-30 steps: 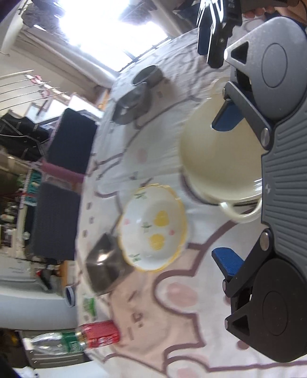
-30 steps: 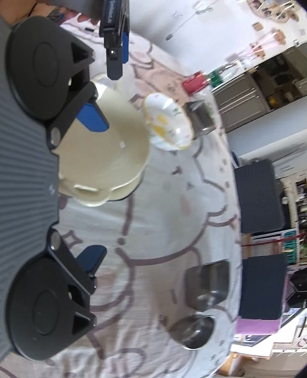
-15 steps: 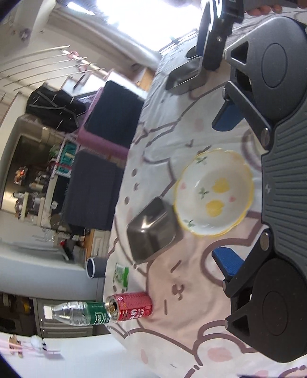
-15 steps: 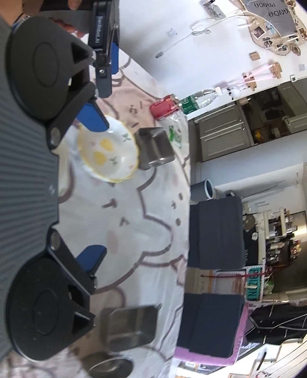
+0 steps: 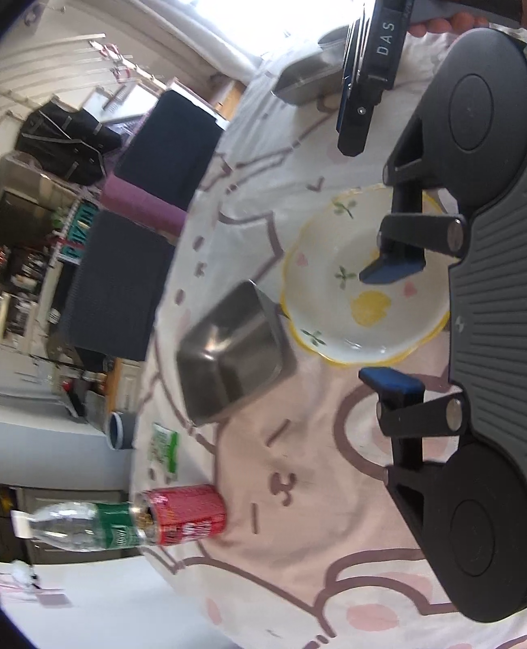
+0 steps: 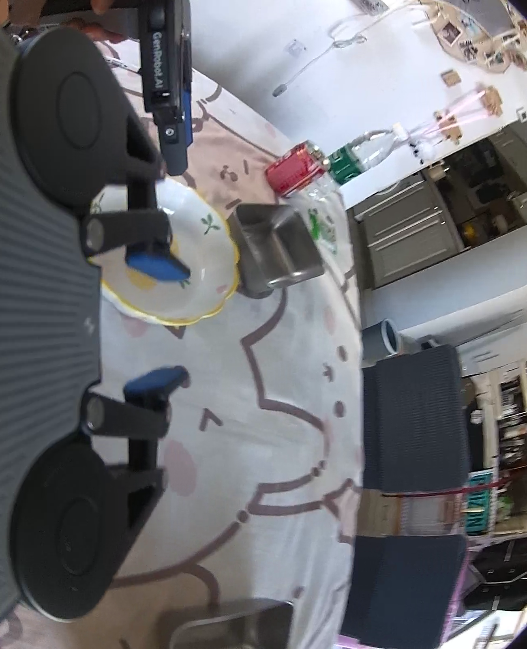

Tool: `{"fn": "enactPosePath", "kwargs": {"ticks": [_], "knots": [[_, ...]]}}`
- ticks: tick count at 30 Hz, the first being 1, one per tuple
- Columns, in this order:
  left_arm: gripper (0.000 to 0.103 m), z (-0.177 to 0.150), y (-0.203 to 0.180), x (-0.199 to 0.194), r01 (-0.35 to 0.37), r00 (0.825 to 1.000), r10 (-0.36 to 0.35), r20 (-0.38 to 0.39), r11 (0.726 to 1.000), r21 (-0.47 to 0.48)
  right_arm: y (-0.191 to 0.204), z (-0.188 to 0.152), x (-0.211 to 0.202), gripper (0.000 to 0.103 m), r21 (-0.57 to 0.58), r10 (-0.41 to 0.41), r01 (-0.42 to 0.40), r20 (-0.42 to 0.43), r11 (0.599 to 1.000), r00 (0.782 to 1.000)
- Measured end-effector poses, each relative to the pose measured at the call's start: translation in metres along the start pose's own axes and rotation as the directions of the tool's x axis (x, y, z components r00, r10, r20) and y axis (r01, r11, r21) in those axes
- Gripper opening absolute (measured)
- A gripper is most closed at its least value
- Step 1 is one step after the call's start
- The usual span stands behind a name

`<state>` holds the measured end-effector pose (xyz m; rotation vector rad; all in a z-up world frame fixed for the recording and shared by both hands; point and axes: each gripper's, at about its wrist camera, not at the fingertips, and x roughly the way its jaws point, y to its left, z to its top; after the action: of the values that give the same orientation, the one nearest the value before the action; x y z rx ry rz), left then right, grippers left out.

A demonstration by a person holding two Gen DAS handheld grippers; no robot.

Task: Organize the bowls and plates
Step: 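Close both tools on the lemon-print bowl's rim, then lift the lemon-print bowl and carry it over the cream bowl with both tools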

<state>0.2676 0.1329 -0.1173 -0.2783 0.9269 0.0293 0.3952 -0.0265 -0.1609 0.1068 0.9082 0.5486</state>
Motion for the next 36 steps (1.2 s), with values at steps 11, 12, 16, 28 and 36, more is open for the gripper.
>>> {"fn": "enactPosePath", "kwargs": {"ticks": [11, 12, 16, 28, 36], "knots": [[0.021, 0.006, 0.008, 0.026, -0.052, 0.997, 0.049, -0.061, 0.997, -0.049, 0.002, 0.002, 0.033, 0.028, 0.073, 0.022, -0.016, -0.081, 0.997, 0.996], [0.021, 0.007, 0.007, 0.028, -0.056, 0.997, 0.053, -0.064, 0.998, -0.043, 0.003, 0.002, 0.036, 0.027, 0.074, 0.02, -0.014, -0.09, 0.997, 0.996], [0.018, 0.005, 0.008, 0.035, -0.062, 0.994, 0.058, -0.093, 0.997, -0.043, 0.008, 0.001, 0.05, 0.018, 0.061, -0.001, 0.008, -0.118, 0.998, 0.993], [0.011, -0.001, 0.022, 0.046, -0.029, 0.991, 0.01, -0.135, 0.99, -0.138, 0.008, -0.001, 0.077, 0.023, 0.055, -0.05, 0.06, -0.163, 0.997, 0.985], [0.012, -0.003, 0.014, 0.056, -0.061, 0.989, 0.047, -0.137, 0.993, -0.098, 0.013, -0.001, 0.086, 0.013, 0.026, -0.04, 0.045, -0.173, 0.999, 0.984]]}}
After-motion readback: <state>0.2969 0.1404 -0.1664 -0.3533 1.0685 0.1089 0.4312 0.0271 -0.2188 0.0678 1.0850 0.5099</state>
